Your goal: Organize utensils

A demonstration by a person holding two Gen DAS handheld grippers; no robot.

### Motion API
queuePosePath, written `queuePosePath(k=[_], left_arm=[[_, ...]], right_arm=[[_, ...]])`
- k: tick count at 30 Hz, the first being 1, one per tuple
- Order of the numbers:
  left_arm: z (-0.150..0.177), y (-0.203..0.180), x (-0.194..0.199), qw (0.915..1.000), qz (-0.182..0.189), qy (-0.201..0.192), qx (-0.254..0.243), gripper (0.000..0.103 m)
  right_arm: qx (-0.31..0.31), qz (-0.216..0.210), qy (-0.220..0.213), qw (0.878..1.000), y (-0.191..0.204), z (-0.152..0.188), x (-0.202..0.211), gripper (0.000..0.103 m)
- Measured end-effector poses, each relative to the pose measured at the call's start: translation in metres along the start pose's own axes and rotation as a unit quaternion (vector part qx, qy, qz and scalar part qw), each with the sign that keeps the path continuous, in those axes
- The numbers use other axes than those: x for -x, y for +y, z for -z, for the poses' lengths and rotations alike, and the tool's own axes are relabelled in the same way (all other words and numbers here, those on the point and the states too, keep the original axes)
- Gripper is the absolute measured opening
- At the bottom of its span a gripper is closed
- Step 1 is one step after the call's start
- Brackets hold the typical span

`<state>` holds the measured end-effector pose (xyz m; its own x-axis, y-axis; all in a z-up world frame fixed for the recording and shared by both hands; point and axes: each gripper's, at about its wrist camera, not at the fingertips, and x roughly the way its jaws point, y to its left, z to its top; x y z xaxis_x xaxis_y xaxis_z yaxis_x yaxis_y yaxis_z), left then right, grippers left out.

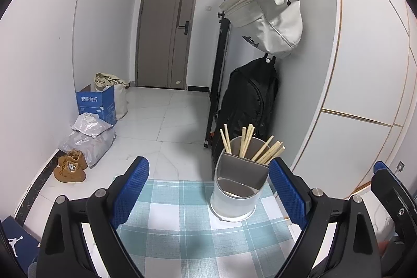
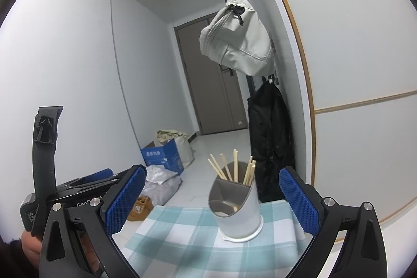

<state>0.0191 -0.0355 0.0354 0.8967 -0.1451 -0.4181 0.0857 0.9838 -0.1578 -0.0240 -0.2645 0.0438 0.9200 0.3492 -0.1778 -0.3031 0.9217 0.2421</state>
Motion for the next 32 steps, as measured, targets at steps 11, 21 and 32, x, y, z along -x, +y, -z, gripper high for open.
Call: queuePosePath(k=[11, 21, 32], left_arm=[[0.0000, -0.0027, 0.0012, 1.0000, 0.003, -0.003, -0.006, 0.091], [-0.0017, -0.0032, -0.0017, 1.0000, 0.000, 0.001, -0.002, 0.091], [-0.0021, -0.0054, -0.0056, 1.0000, 0.006, -0.002, -0.003, 0.091]], right_arm=[[0.001, 0.003, -0.001, 1.000, 0.0010, -0.0011, 0.0018, 0.103], [-0.004, 0.003, 0.002, 1.000, -0.0001, 0.0006, -0.0003, 0.103], [-0.006, 0.002, 0.008, 1.000, -0.0030, 0.0008, -0.0032, 0.103]])
